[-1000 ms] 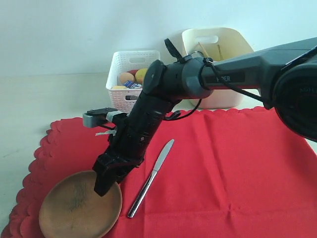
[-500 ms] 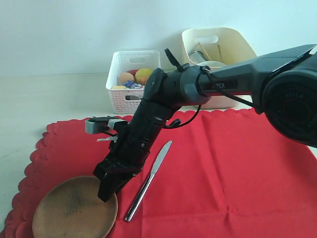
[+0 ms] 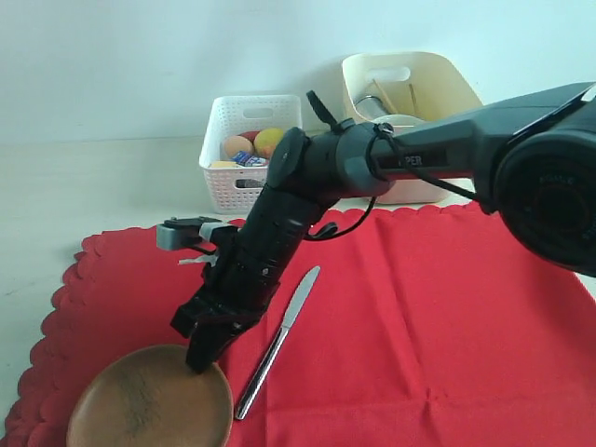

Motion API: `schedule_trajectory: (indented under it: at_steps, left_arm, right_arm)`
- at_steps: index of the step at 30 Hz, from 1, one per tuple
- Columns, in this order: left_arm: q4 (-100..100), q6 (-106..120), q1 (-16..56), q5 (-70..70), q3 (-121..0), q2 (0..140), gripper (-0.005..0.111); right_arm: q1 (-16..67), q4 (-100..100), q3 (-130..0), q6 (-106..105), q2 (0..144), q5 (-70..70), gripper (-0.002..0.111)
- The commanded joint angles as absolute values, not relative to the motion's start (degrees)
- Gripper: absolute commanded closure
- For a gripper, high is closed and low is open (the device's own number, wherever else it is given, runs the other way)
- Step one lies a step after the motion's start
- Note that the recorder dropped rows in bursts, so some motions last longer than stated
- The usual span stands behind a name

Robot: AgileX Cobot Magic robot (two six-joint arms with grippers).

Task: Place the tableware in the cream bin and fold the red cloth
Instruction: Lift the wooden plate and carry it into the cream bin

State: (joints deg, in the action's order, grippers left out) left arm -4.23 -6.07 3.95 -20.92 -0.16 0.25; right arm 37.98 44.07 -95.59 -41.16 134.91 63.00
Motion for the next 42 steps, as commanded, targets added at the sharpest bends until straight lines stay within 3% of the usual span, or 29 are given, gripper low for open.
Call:
schedule_trajectory:
  at_steps: [1,14,23,33,42]
  left_arm:
    - [-4.3,-6.2,4.3,-20.3,0.0,0.0,0.029]
    - [-4.3,-6.2,4.3,-20.3,0.0,0.0,0.029]
    - [-4.3,-6.2,4.3,-20.3,0.0,0.0,0.029]
    - [-4.3,-6.2,4.3,-20.3,0.0,0.0,0.029]
    - [-4.3,-6.2,4.3,-20.3,0.0,0.0,0.029]
  right_arm:
    - [38.0,41.4,-95.3,-41.8,130.3,61.1,0.108]
    - [33.5,40.4,-95.3,-41.7,121.1,61.7,0.108]
    - [24.1,42.0,-95.5,-40.8,114.5,60.9,0.108]
    - [11.5,40.4,-109.1,-33.8,114.9,59.2,0.108]
    - [2.2,39.6,-119.0,-29.2,120.1,47.7,0.108]
